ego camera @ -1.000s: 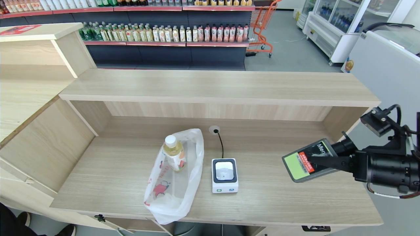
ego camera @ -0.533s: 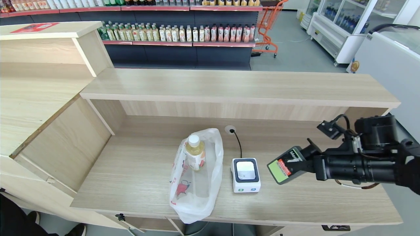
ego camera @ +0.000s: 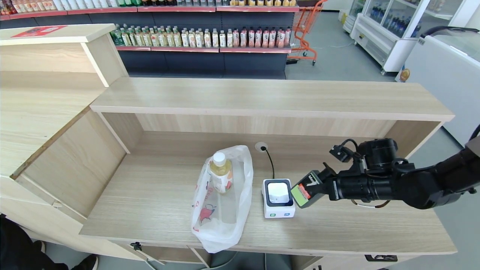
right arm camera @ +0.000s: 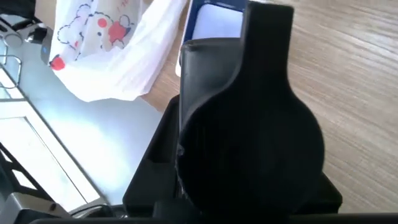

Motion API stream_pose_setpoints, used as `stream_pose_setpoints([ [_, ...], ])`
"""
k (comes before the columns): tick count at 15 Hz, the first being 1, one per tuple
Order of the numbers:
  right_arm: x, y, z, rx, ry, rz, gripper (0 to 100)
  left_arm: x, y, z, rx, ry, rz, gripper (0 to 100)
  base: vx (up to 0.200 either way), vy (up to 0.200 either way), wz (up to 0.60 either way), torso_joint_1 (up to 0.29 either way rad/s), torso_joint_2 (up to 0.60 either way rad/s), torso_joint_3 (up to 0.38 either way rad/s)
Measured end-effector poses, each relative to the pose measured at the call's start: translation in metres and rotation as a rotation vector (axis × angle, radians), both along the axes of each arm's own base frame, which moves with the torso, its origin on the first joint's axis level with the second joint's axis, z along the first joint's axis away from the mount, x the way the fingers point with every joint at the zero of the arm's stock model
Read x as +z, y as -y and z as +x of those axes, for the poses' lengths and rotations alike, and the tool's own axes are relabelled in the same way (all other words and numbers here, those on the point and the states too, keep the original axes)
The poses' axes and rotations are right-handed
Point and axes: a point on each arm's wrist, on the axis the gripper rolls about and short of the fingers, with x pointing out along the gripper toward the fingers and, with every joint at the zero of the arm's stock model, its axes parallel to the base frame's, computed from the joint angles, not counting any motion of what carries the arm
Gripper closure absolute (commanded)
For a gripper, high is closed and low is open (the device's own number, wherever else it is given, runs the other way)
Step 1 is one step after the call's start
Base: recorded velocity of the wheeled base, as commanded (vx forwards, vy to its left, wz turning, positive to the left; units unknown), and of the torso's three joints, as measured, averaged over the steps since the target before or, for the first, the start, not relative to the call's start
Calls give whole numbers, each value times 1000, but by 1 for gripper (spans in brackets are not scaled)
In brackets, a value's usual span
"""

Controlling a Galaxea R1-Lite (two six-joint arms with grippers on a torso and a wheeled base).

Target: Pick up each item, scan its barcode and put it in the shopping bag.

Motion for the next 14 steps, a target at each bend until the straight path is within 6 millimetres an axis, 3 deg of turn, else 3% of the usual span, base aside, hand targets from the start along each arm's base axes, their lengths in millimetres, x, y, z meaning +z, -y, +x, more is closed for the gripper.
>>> stream_pose_setpoints([
  [3,-11,-5,13,2,19,8,100,0,0,0,0,0,0,0,0,0,0,0,0,0],
  [14,-32,-57,49,36,5,37,100,0,0,0,0,0,2,0,0,0,0,0,0,0],
])
